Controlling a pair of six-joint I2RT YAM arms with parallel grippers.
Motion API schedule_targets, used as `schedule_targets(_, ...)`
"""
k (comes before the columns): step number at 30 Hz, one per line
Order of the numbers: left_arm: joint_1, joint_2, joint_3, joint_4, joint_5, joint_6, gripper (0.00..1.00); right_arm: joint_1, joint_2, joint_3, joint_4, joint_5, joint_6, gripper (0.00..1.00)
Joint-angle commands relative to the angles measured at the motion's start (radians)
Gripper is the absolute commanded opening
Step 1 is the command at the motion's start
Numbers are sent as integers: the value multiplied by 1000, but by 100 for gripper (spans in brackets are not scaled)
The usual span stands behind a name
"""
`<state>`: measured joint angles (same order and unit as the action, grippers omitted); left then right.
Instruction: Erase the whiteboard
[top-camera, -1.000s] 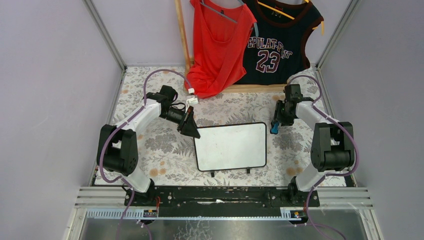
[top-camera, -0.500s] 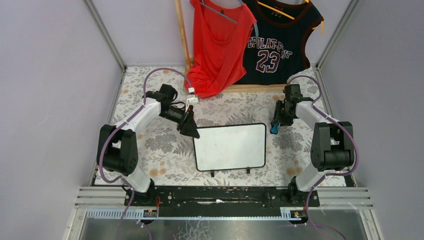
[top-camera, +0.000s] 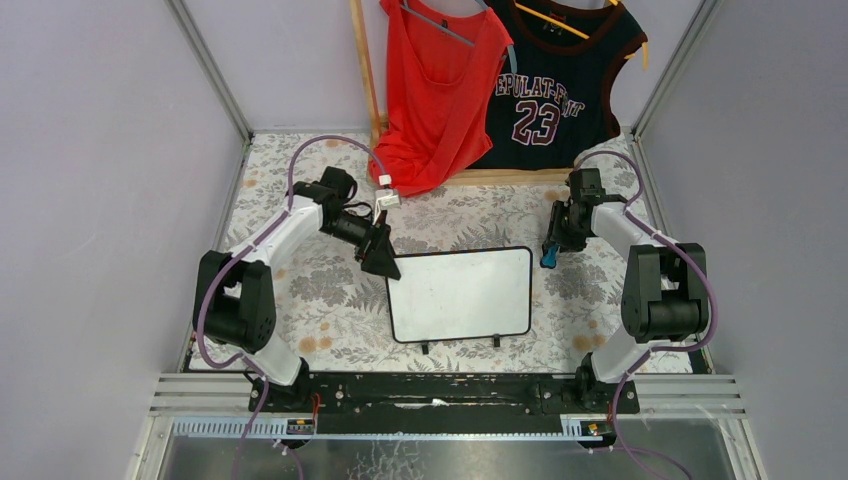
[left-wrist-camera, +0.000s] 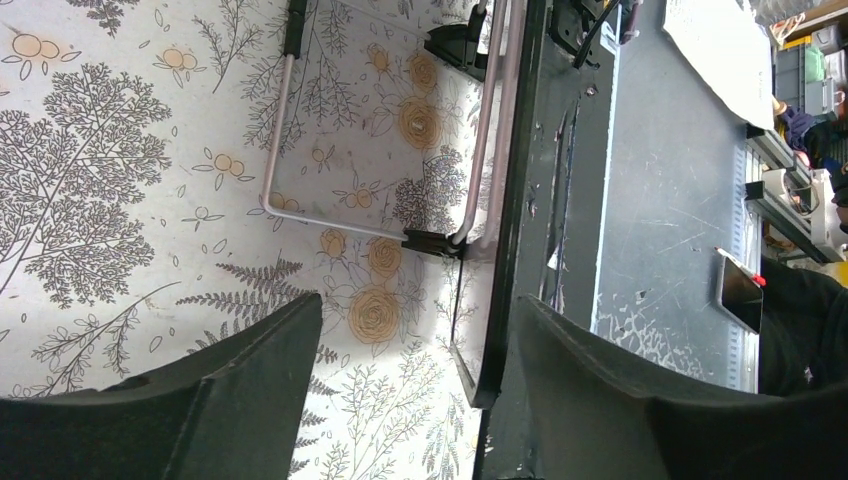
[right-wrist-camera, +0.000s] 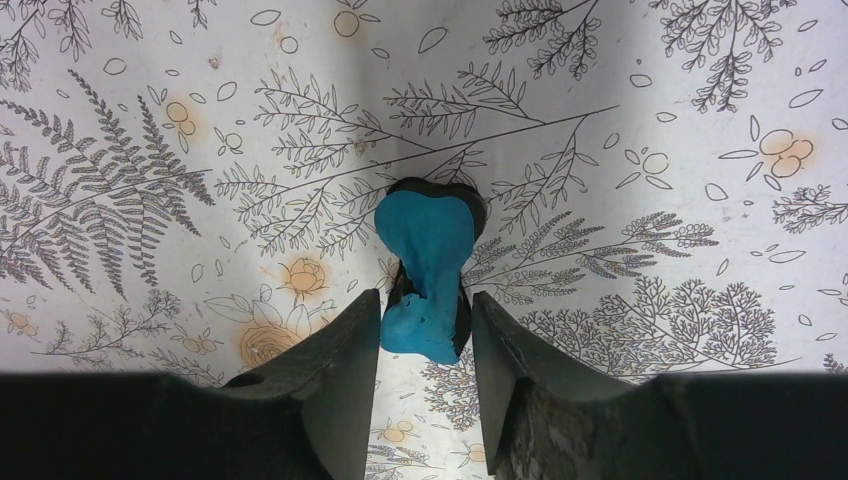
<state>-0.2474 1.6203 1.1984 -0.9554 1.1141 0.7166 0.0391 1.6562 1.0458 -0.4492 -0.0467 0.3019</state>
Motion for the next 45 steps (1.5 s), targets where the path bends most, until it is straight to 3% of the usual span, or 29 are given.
schedule_targets(1,-7,-41,24,26,-8,-27,72,-2,-5,7,20,-16,-11,44)
schedule_targets(10,-7,-89,63,48,-41,-67,85,-2,-19,2,23,-12,-10,43)
schedule_targets(18,50,-206,34,367,-255,-369,94,-2,-54,-18,42,-5,-11,43)
schedule_targets(25,195,-284,30,619,-470,-616,96,-2,-92,-45,76,6,-9,42)
schedule_targets(29,219,-339,-94,806,-846,-691,96,-2,-157,-83,116,40,-3,42)
schedule_targets(31,221,-368,-177,876,-965,-700,100,-2,-202,-110,149,52,-1,42)
schedule_targets(37,241,-401,-360,1028,-1085,-727,100,-1,-331,-204,255,116,10,42)
schedule_targets(41,273,-384,-437,1101,-1077,-747,100,5,-391,-254,298,179,1,43)
schedule_targets(45,287,-387,-540,1219,-1083,-761,100,45,-565,-447,561,207,-51,47)
